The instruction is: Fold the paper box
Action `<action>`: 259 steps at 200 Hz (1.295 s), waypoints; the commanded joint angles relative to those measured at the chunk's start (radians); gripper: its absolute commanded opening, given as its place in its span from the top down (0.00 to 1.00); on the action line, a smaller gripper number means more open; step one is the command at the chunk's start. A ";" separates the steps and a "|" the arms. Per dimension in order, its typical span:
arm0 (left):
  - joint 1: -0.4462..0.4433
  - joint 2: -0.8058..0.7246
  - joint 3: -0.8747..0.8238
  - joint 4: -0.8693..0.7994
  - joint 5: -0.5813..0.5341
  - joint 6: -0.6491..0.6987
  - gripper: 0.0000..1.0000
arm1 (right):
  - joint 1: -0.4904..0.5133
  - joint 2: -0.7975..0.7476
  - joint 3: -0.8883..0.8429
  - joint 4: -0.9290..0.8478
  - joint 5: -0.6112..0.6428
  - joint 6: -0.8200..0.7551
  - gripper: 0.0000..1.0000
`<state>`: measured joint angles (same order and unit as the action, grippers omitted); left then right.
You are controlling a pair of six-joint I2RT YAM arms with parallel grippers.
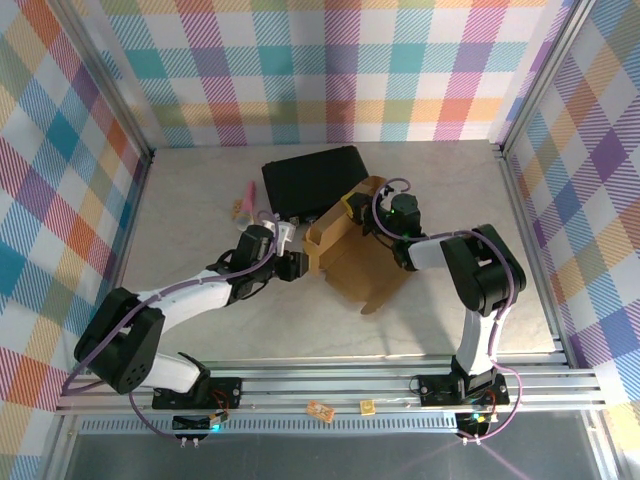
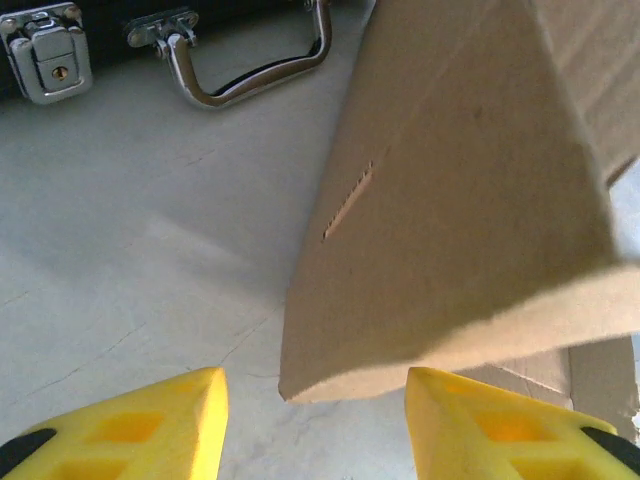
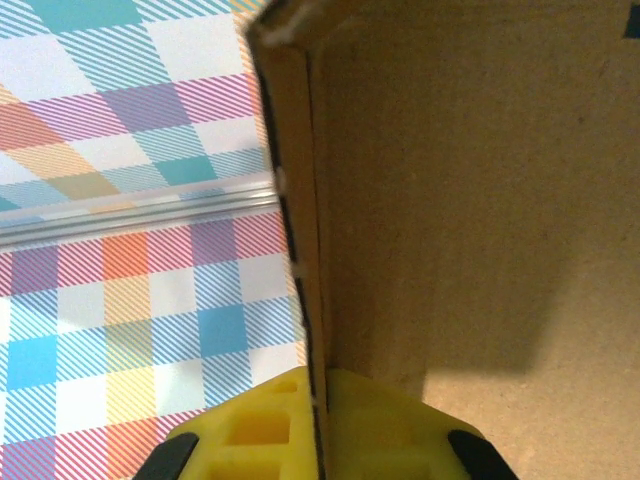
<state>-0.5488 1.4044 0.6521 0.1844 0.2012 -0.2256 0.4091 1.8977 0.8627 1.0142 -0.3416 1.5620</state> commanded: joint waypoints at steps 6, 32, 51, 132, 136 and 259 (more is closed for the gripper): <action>-0.013 0.030 0.047 0.067 0.032 0.025 0.50 | -0.001 0.020 -0.014 0.047 -0.021 -0.014 1.00; -0.030 0.057 0.085 0.064 0.044 0.025 0.54 | -0.001 0.023 -0.012 0.047 -0.014 -0.008 1.00; -0.044 0.070 0.101 0.068 0.036 0.024 0.56 | -0.001 0.025 -0.008 0.048 -0.013 -0.005 1.00; -0.100 0.093 0.110 0.079 -0.021 -0.042 0.57 | -0.001 0.034 0.016 0.026 0.004 0.001 1.00; -0.101 0.091 0.108 0.079 -0.022 -0.046 0.57 | -0.001 0.035 0.018 0.025 0.004 0.000 1.00; -0.172 0.193 0.221 -0.053 -0.201 -0.136 0.58 | -0.001 0.035 0.028 0.014 0.025 0.015 1.00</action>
<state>-0.7067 1.5696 0.8288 0.1867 0.0650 -0.3500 0.4088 1.9182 0.8734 1.0275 -0.3332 1.5620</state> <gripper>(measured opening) 0.422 0.051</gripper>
